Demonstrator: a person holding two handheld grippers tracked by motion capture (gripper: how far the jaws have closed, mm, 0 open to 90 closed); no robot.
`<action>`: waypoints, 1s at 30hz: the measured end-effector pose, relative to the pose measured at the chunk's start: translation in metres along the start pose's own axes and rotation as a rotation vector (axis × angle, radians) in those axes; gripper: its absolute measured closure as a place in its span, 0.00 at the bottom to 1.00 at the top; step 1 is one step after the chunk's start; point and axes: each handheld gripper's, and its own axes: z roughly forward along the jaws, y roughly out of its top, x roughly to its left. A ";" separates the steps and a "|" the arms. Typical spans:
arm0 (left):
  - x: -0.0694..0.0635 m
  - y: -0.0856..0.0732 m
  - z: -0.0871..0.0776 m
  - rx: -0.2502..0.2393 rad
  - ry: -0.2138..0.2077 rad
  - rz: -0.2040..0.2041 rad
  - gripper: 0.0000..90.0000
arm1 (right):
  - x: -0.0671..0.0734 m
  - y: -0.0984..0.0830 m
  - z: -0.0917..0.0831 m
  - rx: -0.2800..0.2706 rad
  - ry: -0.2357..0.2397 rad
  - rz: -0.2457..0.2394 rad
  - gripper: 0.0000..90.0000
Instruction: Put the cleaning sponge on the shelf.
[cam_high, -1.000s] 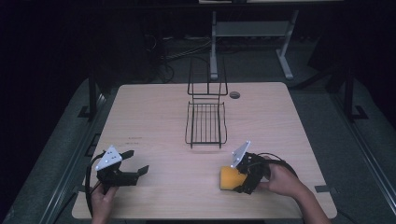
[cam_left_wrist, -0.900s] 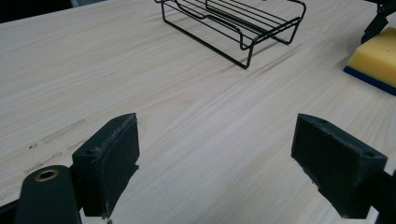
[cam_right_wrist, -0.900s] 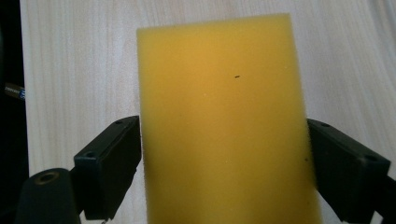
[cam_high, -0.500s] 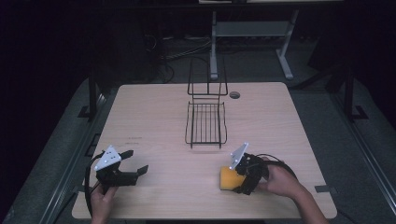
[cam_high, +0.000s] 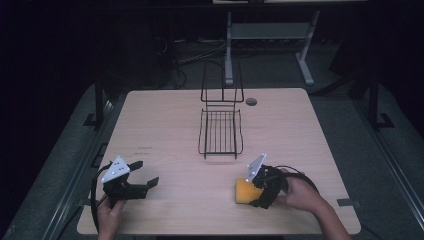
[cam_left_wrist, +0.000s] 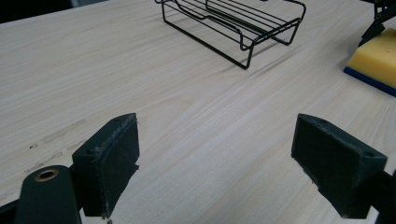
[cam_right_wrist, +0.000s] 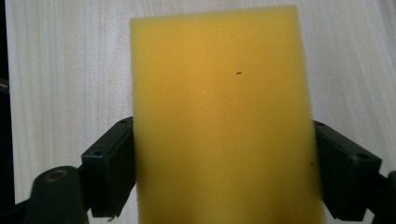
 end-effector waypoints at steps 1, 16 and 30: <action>0.000 0.000 0.000 0.000 0.001 0.001 0.16 | 0.000 0.000 0.000 -0.001 -0.002 -0.002 0.21; 0.000 0.000 -0.001 0.001 0.001 0.000 0.16 | -0.002 0.002 -0.009 -0.026 -0.007 0.001 0.23; 0.001 0.000 0.000 -0.009 0.001 -0.005 0.16 | -0.011 0.015 -0.020 -0.035 -0.011 -0.007 0.23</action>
